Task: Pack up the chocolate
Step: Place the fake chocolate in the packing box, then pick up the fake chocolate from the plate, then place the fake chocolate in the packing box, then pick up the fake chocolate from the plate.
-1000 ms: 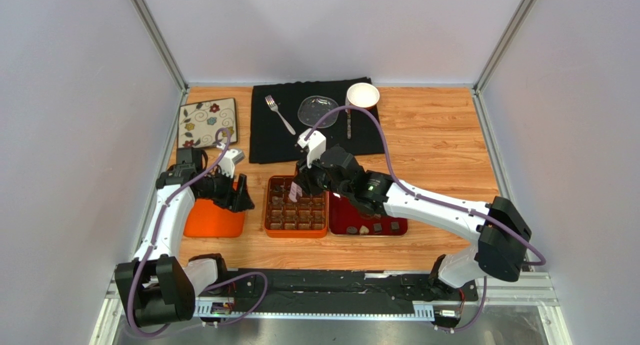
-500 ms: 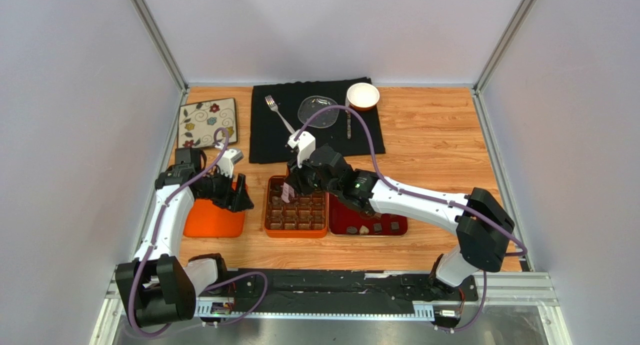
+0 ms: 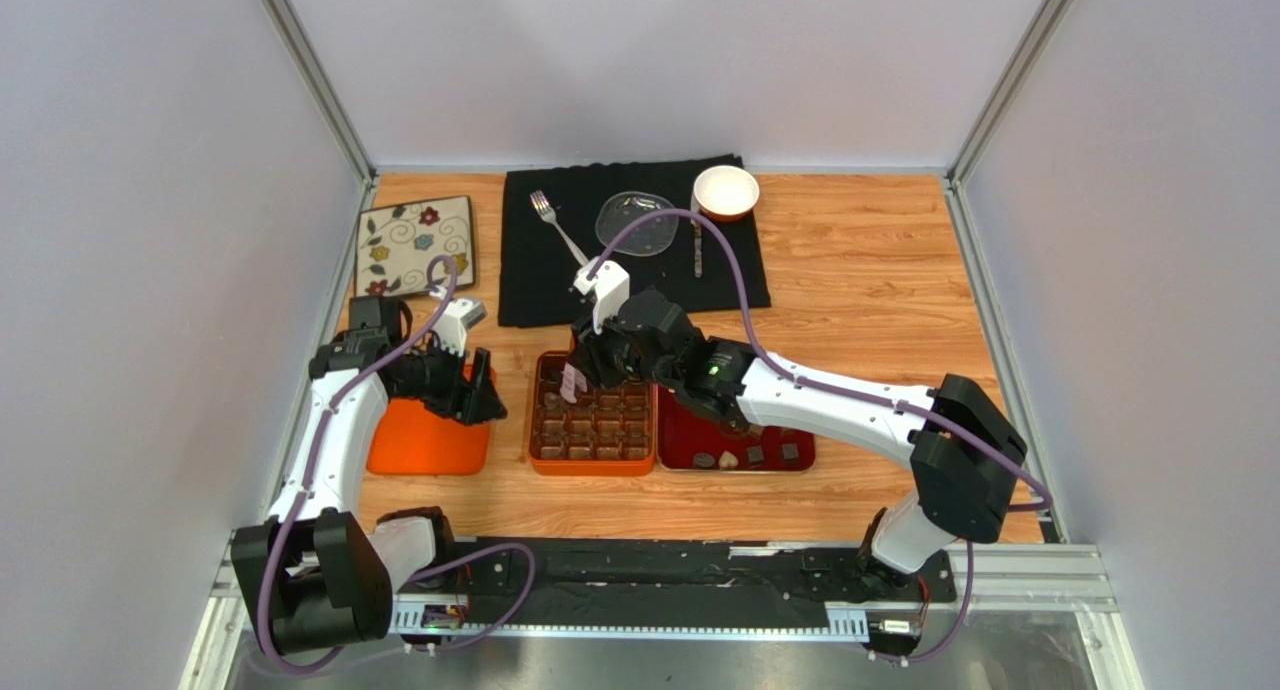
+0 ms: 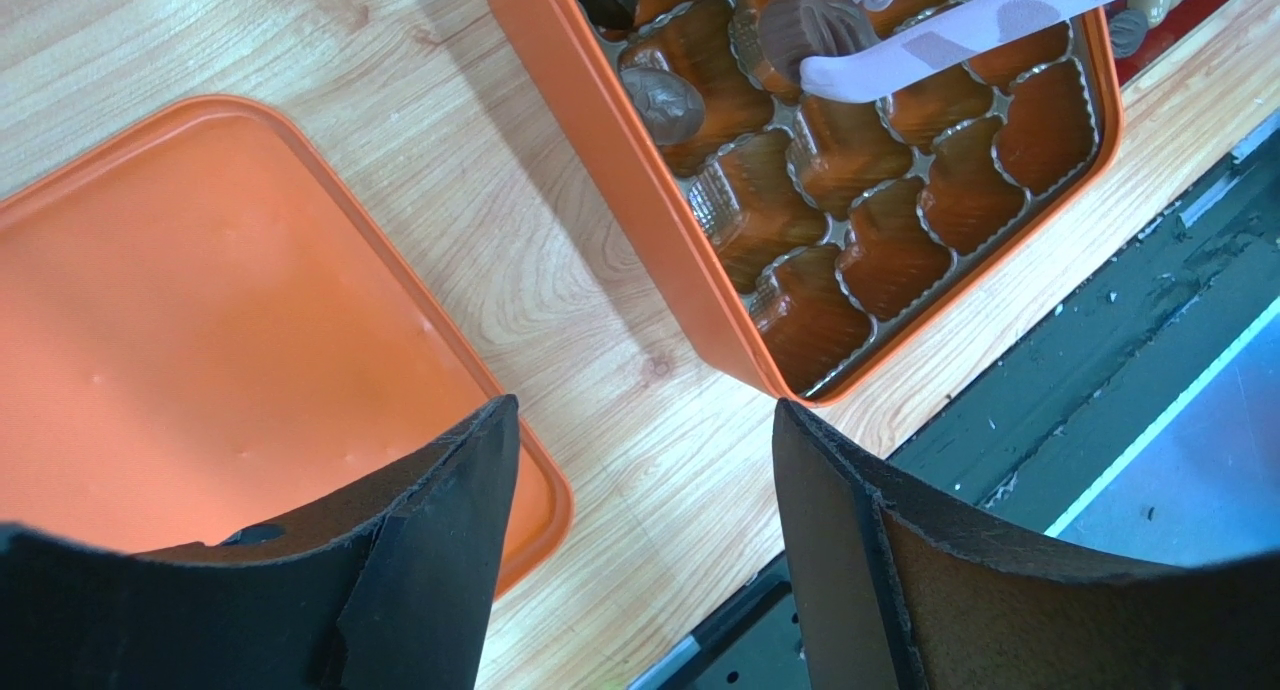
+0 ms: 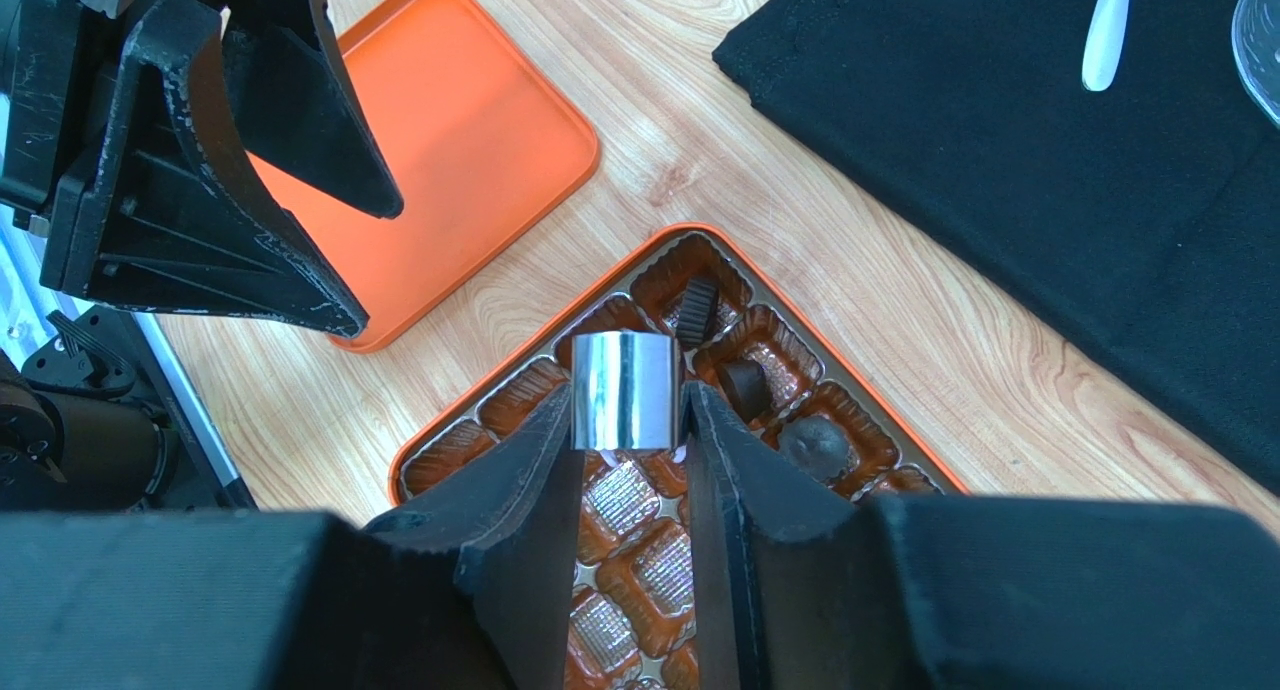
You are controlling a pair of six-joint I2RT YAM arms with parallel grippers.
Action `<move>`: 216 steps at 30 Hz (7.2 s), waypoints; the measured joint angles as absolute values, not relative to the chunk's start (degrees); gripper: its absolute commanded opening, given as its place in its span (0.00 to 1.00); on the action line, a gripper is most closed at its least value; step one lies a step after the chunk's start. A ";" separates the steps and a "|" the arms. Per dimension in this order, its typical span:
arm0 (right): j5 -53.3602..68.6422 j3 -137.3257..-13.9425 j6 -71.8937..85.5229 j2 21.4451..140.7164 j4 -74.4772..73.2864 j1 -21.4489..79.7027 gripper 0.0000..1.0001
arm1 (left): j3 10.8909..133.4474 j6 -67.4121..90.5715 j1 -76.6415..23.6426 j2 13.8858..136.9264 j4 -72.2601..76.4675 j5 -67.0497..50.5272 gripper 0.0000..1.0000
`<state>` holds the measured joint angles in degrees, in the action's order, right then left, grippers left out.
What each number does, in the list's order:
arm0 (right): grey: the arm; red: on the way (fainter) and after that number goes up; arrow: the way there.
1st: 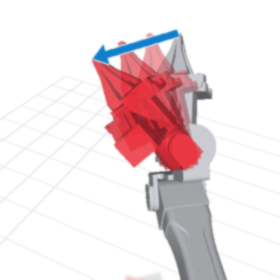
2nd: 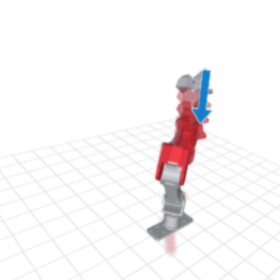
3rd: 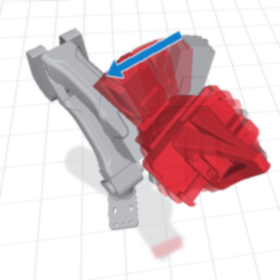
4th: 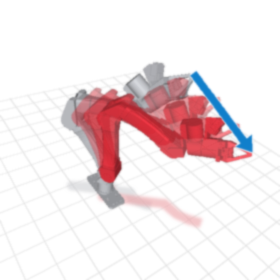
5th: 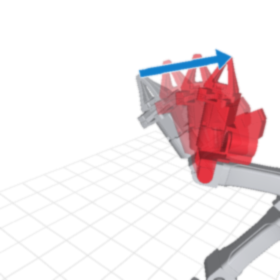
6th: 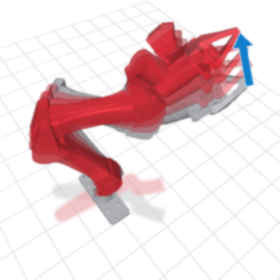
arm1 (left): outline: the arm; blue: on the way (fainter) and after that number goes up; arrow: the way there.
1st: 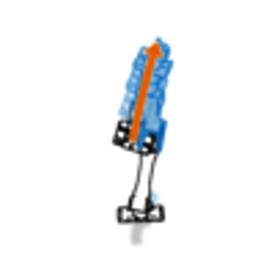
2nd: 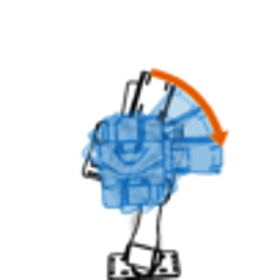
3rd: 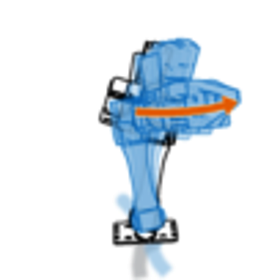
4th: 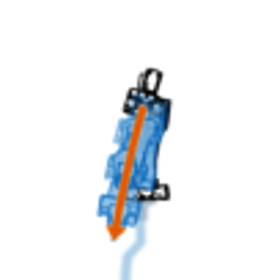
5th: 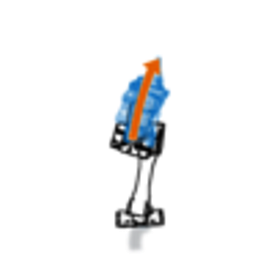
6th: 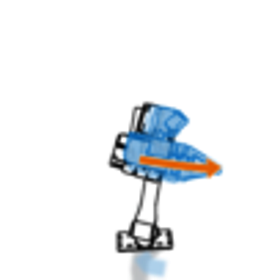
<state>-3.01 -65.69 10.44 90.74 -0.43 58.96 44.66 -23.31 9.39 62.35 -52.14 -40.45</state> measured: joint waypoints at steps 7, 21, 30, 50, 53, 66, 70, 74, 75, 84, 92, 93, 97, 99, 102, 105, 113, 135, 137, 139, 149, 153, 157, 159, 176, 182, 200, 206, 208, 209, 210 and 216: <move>-3.33 -65.69 10.39 90.74 -0.40 58.96 0.34 | 44.66 -23.46 9.50 62.35 -52.51 -40.47 0.71; -6.22 -63.79 9.76 86.72 -0.58 58.87 0.23 | 44.66 -23.75 9.65 62.35 -52.95 -40.45 0.71; -14.81 -51.94 12.16 67.46 -7.49 57.93 0.23 | 44.66 -23.77 9.82 62.35 -52.99 -40.53 0.71; -38.37 -41.45 29.91 47.46 -34.79 57.14 0.37 | 45.30 -23.75 9.89 62.57 -53.60 -42.00 0.70; -39.68 -40.45 31.62 47.46 -36.56 56.93 0.37 | 45.50 -23.77 9.89 62.59 -53.76 -42.04 0.70; -40.40 -38.09 33.12 47.57 -35.75 55.37 0.36 | 45.52 -23.81 9.89 62.67 -54.11 -42.19 0.70; -39.83 -37.76 32.93 48.01 -33.67 55.29 0.36 | 45.52 -23.92 9.89 62.67 -54.19 -42.19 0.70; -39.07 -37.76 32.71 49.82 -31.79 55.29 0.36 | 45.52 -23.92 9.89 62.67 -54.19 -42.19 0.70; -38.94 -37.76 32.71 50.09 -31.70 55.29 0.36 | 45.52 -23.92 9.89 62.67 -54.19 -42.19 0.70; -38.70 -37.58 32.71 50.26 -30.68 54.96 0.36 | 45.52 -23.94 9.91 62.67 -54.22 -42.19 0.70; -38.46 -36.91 32.73 50.22 -30.55 54.43 0.35 | 45.52 -23.94 9.91 62.67 -54.24 -42.35 0.70; -38.46 -36.73 32.75 50.22 -30.52 54.35 0.36 | 45.52 -23.94 9.89 62.67 -54.24 -42.39 0.70; -38.28 -35.97 32.73 50.22 -30.50 53.78 0.35 | 45.52 -23.94 9.91 62.67 -54.26 -42.52 0.70; -38.17 -35.64 32.75 50.24 -30.39 53.45 0.35 | 45.52 -23.94 9.91 62.67 -54.26 -42.59 0.70; -37.85 -35.40 32.75 50.48 -30.13 53.10 0.35 | 45.52 -23.94 9.89 62.67 -54.26 -42.59 0.70; -37.43 -35.40 32.71 51.16 -29.10 52.93 0.35 | 45.52 -23.94 9.89 62.67 -54.28 -42.59 0.69; -37.08 -35.40 32.14 53.06 -26.65 52.53 0.29 | 45.52 -24.05 9.91 62.67 -54.43 -42.59 0.69; -32.75 -49.67 23.55 58.02 -24.88 54.94 0.22 | 45.52 -24.58 10.28 62.67 -54.70 -42.61 0.68; -32.08 -51.22 22.96 59.88 -23.86 55.83 0.22 | 45.52 -24.58 10.28 62.67 -54.70 -42.63 0.68; -31.46 -52.80 22.24 62.46 -22.44 56.86 0.22 | 45.52 -24.58 10.28 62.67 -54.72 -42.70 0.68; -26.79 -59.77 19.22 78.28 -15.40 60.25 0.21 | 45.52 -24.58 10.28 62.65 -55.09 -42.81 0.67; -25.36 -63.29 18.28 82.24 -14.02 61.23 0.21 | 45.52 -24.58 10.28 62.57 -55.11 -42.81 0.67; -24.34 -65.43 17.87 84.09 -12.43 61.60 0.21 | 45.52 -24.60 10.33 62.39 -55.11 -42.81 0.67; -23.88 -65.87 17.76 84.62 -11.84 61.73 0.21 | 45.52 -24.60 10.37 62.39 -55.11 -42.81 0.67; -21.89 -66.85 17.96 89.27 -9.93 62.19 0.30 | 45.54 -24.86 10.92 62.26 -55.53 -43.00 0.67; -21.91 -67.13 18.13 89.38 -9.37 62.22 0.31 | 45.54 -25.04 11.03 62.24 -55.55 -43.00 0.66; -24.71 -65.32 18.13 84.79 -10.13 62.22 0.31 | 45.54 -25.96 11.40 61.87 -55.94 -43.00 0.67; -29.34 -58.50 18.31 72.73 -13.26 61.80 0.32 | 45.54 -26.00 11.42 61.87 -56.01 -43.03 0.66; -30.89 -55.77 18.79 68.53 -14.83 61.32 0.32 | 45.54 -26.00 11.42 61.87 -56.01 -43.07 0.67; -31.77 -53.84 19.18 65.65 -16.05 60.90 0.32 | 45.54 -26.00 11.42 61.87 -56.01 -43.07 0.67; -32.64 -52.38 19.68 63.31 -17.32 60.38 0.32 | 45.54 -26.00 11.42 61.87 -56.01 -43.07 0.67; -36.62 -45.89 23.38 52.45 -25.06 57.06 0.33 | 45.56 -26.00 11.42 61.87 -56.05 -43.24 0.67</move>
